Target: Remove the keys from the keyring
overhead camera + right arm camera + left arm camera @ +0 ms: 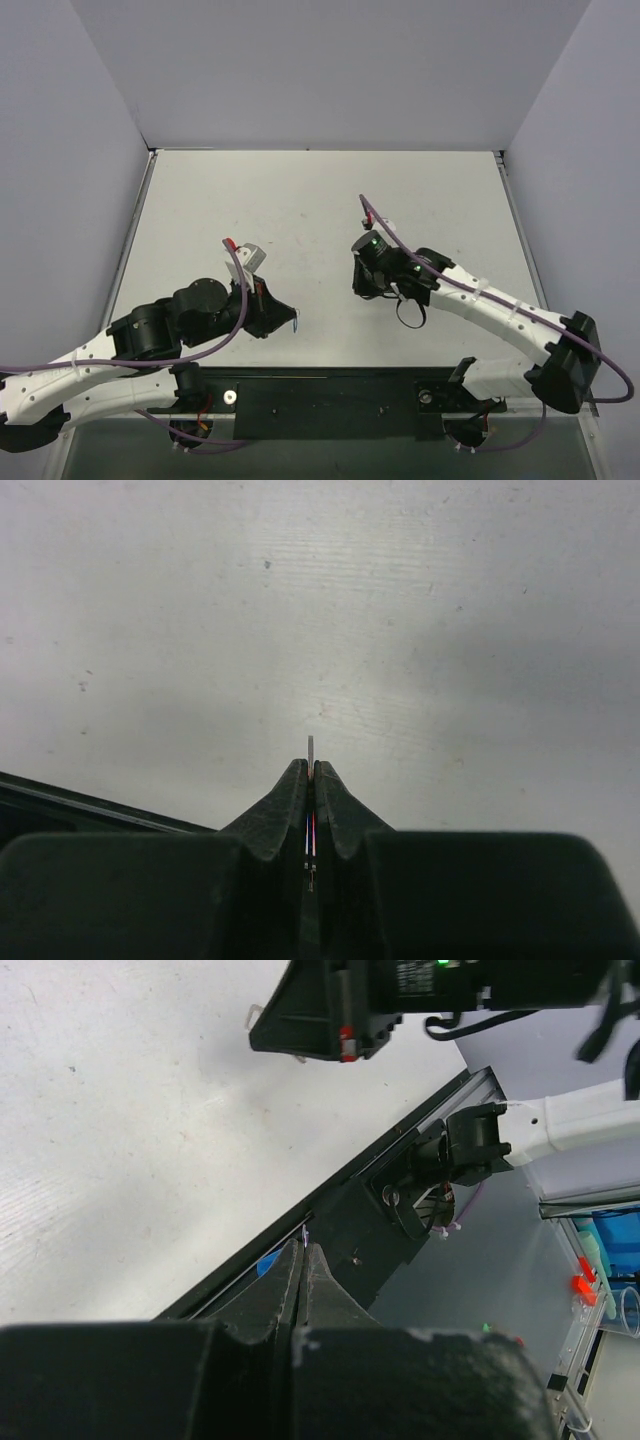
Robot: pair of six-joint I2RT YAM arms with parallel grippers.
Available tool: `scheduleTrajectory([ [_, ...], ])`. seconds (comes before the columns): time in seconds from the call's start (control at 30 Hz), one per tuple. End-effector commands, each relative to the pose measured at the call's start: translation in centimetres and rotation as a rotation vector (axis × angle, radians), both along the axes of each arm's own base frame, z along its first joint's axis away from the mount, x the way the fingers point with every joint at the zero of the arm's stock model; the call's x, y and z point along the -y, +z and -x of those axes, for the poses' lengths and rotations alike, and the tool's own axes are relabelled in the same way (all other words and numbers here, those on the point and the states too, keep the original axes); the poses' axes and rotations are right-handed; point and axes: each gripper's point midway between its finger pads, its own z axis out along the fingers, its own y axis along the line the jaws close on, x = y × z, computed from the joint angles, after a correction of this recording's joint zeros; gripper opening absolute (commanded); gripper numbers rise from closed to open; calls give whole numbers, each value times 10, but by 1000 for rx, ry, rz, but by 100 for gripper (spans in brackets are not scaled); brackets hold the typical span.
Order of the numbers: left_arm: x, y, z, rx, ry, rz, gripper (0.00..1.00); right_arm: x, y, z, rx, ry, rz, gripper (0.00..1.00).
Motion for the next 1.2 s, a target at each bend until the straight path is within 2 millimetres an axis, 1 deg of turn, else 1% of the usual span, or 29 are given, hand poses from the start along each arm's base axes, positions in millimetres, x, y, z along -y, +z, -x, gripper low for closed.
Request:
scheduleTrajectory([
  [0.0, -1, 6, 1, -7, 11, 36, 0, 1, -25, -18, -18, 22, 153, 0],
  [0.03, -1, 3, 2, -15, 11, 34, 0, -1, -25, -21, -17, 30, 167, 0],
  [0.07, -2, 1, 3, -20, 8, 30, 0, -3, -36, -24, -36, 35, 197, 0],
  [0.1, -2, -1, 3, -25, 9, 31, 0, -6, -37, -27, -34, 41, 204, 0],
  [0.13, -4, -3, 4, -28, 9, 26, 0, -9, -46, -29, -47, 45, 218, 0],
  [0.17, -5, -5, 5, -35, 10, 23, 0, -12, -47, -32, -48, 51, 220, 0],
  [0.2, -6, -5, 5, -35, 11, 21, 0, -13, -56, -33, -66, 55, 241, 0],
  [0.23, -7, -5, 6, -38, 9, 23, 0, -16, -58, -36, -72, 58, 245, 0],
  [0.3, -9, -5, 7, -41, 12, 21, 0, -19, -71, -38, -103, 63, 266, 0],
  [0.47, -14, -7, 7, -44, 22, 25, 0, -25, -82, -43, -132, 66, 270, 0],
  [0.53, -14, -9, 7, -47, 23, 22, 0, -25, -84, -44, -137, 59, 267, 5],
  [0.6, -14, -9, 8, -48, 22, 25, 0, -24, -86, -44, -141, 59, 263, 17],
  [0.67, -13, -10, 7, -50, 25, 26, 0, -23, -84, -43, -138, 58, 258, 43],
  [0.73, -13, -8, 7, -46, 25, 29, 0, -21, -82, -42, -134, 55, 256, 55],
  [0.8, -12, -7, 6, -43, 25, 26, 0, -20, -79, -40, -126, 54, 250, 61],
  [0.83, -12, -7, 6, -39, 25, 22, 0, -20, -75, -41, -116, 53, 236, 62],
  [0.93, -9, -5, 4, -32, 23, 17, 0, -15, -72, -37, -108, 46, 234, 64],
  [0.97, -8, -6, 4, -34, 21, 13, 0, -13, -67, -37, -92, 40, 230, 65],
  [1.0, -8, -5, 3, -30, 20, 10, 0, -8, -68, -36, -87, 26, 235, 65],
  [1.03, -6, -6, 3, -32, 18, 8, 0, -6, -64, -34, -75, 21, 228, 66],
  [1.1, -4, -6, 1, -27, 19, 1, 0, 5, -65, -29, -64, 0, 239, 66],
  [1.13, -3, -6, 1, -26, 20, -1, 0, 11, -63, -28, -47, -14, 243, 66],
  [1.17, -2, -5, 0, -22, 18, -2, 0, 18, -68, -24, -51, -28, 253, 66],
])
